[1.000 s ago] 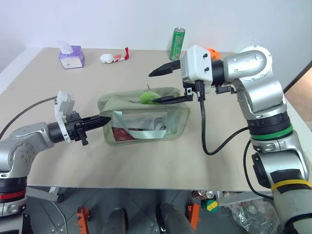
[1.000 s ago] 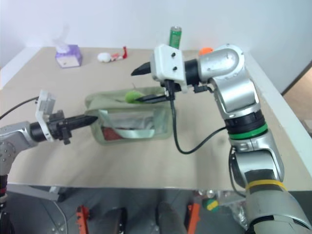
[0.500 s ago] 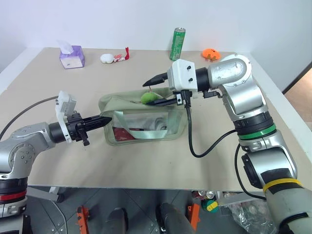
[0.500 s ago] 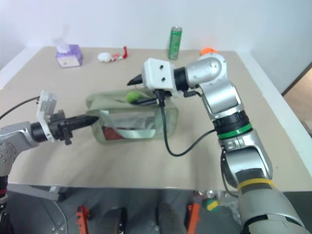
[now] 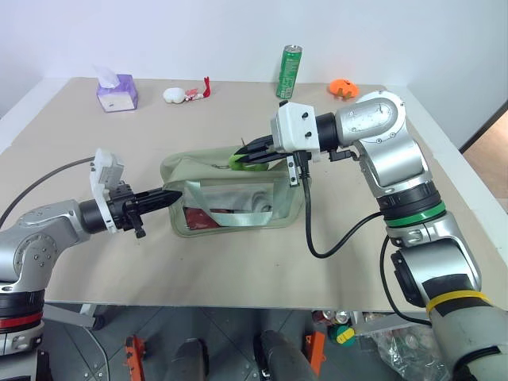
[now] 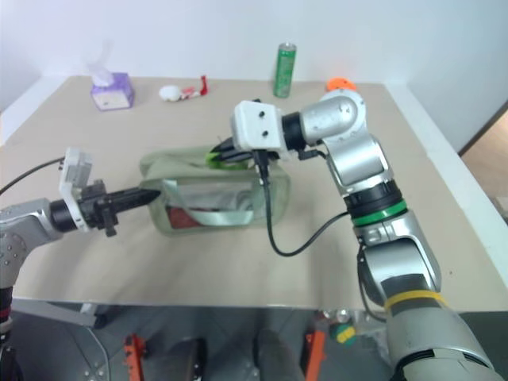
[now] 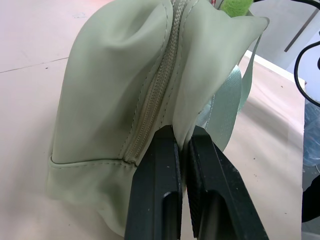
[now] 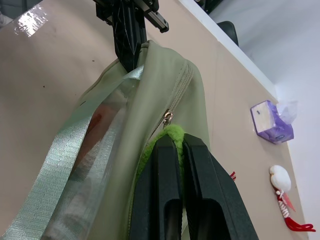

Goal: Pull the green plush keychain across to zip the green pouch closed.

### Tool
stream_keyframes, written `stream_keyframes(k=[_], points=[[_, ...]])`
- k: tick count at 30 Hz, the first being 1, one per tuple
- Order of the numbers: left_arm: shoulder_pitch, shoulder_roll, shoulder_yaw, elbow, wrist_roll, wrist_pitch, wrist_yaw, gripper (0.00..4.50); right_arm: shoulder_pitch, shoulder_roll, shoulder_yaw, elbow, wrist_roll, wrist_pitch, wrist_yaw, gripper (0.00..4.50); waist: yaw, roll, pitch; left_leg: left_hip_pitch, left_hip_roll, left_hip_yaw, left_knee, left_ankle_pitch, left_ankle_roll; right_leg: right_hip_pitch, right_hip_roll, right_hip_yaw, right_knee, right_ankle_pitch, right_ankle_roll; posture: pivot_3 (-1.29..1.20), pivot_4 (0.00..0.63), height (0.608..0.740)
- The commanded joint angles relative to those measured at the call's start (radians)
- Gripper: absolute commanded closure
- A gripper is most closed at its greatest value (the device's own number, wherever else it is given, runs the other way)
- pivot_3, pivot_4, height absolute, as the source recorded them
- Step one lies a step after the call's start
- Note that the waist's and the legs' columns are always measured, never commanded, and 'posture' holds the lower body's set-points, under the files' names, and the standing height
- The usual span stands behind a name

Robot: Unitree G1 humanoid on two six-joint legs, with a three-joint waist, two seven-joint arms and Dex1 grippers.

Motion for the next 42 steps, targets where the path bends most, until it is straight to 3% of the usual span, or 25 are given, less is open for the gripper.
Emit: stream_keyframes(k=[1, 10, 15, 20, 29, 32, 37, 42], points=[[-0.003, 0.006, 0.034, -0.036, -0.023, -0.009, -0.001, 4.5, -0.015, -0.013, -0.023, 0.007, -0.003, -0.027, -0.004, 4.48, 0.0, 0.0, 0.0, 0.0, 0.0, 0.0, 0.0, 0.0, 0.0, 0.0, 0.0, 0.0, 0.0, 0.0, 0.0, 0.0, 0.15, 0.74], [-0.004, 0.008, 0.032, -0.039, -0.031, -0.005, 0.004, 4.5, -0.001, -0.047, -0.039, -0.032, 0.046, 0.008, 0.038, 4.48, 0.0, 0.0, 0.0, 0.0, 0.0, 0.0, 0.0, 0.0, 0.0, 0.0, 0.0, 0.0, 0.0, 0.0, 0.0, 0.0, 0.15, 0.74], [-0.011, 0.004, 0.026, -0.038, -0.029, -0.006, 0.009, 4.5, -0.015, -0.083, -0.061, 0.017, 0.0, -0.042, -0.012, 4.48, 0.001, 0.0, 0.0, 0.0, 0.0, 0.0, 0.0, 0.0, 0.0, 0.0, 0.0, 0.0, 0.0, 0.0, 0.0, 0.0, 0.15, 0.74], [-0.001, -0.001, 0.022, -0.046, -0.035, -0.001, 0.013, 4.5, -0.089, -0.272, -0.06, 0.166, -0.19, -0.244, -0.102, 4.48, 0.006, 0.0, 0.0, -0.001, -0.002, 0.0, 0.0, 0.0, 0.0, -0.001, -0.002, 0.0, 0.0, 0.0, 0.001, 0.0, 0.15, 0.74], [-0.022, -0.009, 0.0, -0.017, -0.023, -0.017, 0.0, 4.5, -0.152, -0.475, -0.035, 0.214, -0.389, -0.428, -0.174, 4.48, 0.0, 0.001, 0.001, 0.0, -0.002, 0.002, -0.002, 0.0, 0.0, -0.001, -0.002, 0.001, -0.001, -0.001, 0.0, 0.0, 0.15, 0.74], [-0.027, -0.012, -0.004, -0.009, -0.019, -0.021, -0.006, 4.5, -0.027, -0.534, -0.029, 0.108, -0.388, -0.454, -0.125, 4.48, 0.001, 0.0, 0.0, 0.0, -0.002, 0.002, -0.002, 0.0, 0.0, 0.0, -0.002, 0.001, -0.001, -0.001, 0.0, 0.0, 0.15, 0.74], [-0.025, -0.019, -0.01, -0.005, -0.013, -0.025, -0.014, 4.5, 0.379, -0.497, 0.014, -0.209, -0.329, -0.387, -0.126, 4.48, 0.004, -0.003, -0.002, 0.002, -0.002, 0.0, -0.002, -0.001, 0.0, 0.004, -0.001, 0.001, -0.002, -0.004, 0.003, 0.0, 0.15, 0.74], [-0.026, -0.015, -0.015, -0.006, -0.015, -0.018, -0.024, 4.5, 0.483, -0.425, 0.06, -0.167, -0.453, -0.428, -0.231, 4.48, -0.001, 0.001, 0.0, 0.003, -0.002, 0.004, 0.0, 0.0, 0.0, 0.001, -0.001, 0.005, 0.001, 0.0, 0.002, 0.0, 0.15, 0.74]])
